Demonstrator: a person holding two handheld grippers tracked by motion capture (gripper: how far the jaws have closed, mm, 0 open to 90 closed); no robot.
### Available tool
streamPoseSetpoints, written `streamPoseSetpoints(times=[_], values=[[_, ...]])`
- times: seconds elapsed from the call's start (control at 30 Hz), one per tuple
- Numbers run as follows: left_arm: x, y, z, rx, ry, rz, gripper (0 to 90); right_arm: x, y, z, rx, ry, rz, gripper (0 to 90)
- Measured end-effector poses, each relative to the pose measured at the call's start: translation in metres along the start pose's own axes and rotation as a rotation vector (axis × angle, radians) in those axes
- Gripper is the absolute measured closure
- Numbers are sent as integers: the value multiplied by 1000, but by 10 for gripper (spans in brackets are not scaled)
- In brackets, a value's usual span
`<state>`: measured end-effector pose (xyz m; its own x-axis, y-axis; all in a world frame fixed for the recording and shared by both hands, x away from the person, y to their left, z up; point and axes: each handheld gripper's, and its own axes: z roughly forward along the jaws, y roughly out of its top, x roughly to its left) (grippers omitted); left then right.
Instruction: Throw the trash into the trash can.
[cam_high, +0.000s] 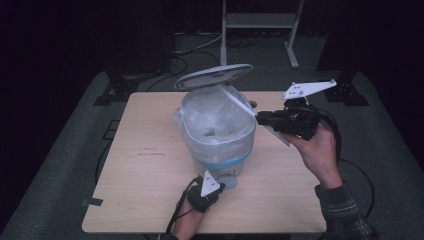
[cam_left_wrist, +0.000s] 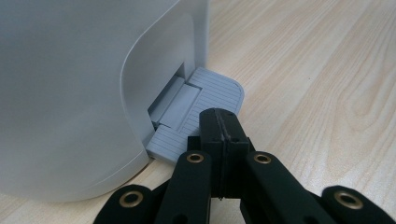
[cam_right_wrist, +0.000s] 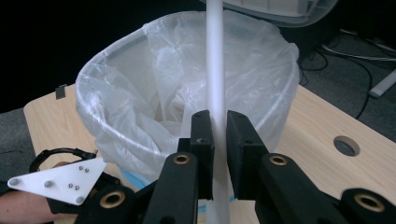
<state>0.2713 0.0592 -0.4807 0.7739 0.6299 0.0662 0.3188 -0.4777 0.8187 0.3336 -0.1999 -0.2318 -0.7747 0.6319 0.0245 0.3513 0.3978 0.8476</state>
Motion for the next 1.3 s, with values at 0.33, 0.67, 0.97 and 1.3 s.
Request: streamPoseSetpoints(times=[0.33, 0.67, 0.97, 1.3], values=[[0, 0, 0, -2, 3, 4, 900, 0, 15, 18, 43, 26, 13, 809], [0, 0, 0, 1, 3, 8, 900, -2, 24, 31, 55, 40, 11, 809], [0, 0, 0, 3, 4, 11, 900, 0, 35, 35, 61, 51, 6, 806], [0, 0, 0, -1, 6, 4, 900, 1, 38, 45, 88, 50, -2, 784]])
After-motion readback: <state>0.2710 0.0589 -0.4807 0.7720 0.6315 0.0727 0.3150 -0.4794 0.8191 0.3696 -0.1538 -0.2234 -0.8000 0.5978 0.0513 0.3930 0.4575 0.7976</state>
